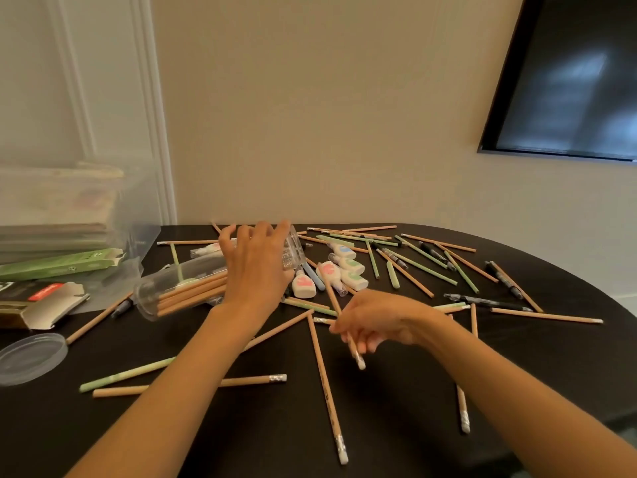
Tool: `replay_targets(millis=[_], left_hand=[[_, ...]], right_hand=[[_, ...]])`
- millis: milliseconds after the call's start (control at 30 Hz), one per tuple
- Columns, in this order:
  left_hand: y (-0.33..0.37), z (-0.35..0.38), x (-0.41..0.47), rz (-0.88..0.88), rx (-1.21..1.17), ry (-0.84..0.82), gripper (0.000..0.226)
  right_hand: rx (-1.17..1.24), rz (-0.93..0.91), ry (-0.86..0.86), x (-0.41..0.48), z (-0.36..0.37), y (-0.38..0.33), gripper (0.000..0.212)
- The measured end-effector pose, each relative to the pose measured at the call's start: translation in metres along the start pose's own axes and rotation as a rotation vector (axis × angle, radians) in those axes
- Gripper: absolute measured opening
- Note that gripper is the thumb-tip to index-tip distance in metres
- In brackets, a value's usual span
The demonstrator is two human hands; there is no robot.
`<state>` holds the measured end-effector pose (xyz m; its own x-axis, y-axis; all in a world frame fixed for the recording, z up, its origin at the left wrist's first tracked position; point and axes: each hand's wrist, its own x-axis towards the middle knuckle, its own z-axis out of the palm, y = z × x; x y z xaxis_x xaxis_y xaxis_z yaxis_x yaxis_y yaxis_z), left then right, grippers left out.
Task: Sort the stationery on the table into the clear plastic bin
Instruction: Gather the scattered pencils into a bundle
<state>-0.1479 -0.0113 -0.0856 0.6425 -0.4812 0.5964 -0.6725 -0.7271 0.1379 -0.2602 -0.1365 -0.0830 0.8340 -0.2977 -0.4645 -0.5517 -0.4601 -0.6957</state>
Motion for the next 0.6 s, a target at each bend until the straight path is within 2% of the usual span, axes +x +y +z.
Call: replay_targets(millis=[100, 267, 500, 600], left_hand=[[0.001, -0.004, -0.009, 0.001, 0.009, 0.0, 0.068], [0.002, -0.015, -0.024, -0.018, 0.046, 0.006, 0.069], [0.002, -0.021, -0.04, -0.038, 0.056, -0.009, 0.065], [0.001, -0.022, -0.043, -0.035, 0.061, -0.002, 0.065]], right_hand=[[-0.053, 0.045, -0.052, -0.005, 0.02, 0.004, 0.016], [-0.121, 0.097, 0.027, -0.002, 0.044, 0.004, 0.023], [-0.24, 0.074, 0.097, -0.01, 0.05, -0.006, 0.013], [-0.173, 0.003, 0.116, -0.018, 0.042, -0.002, 0.013]])
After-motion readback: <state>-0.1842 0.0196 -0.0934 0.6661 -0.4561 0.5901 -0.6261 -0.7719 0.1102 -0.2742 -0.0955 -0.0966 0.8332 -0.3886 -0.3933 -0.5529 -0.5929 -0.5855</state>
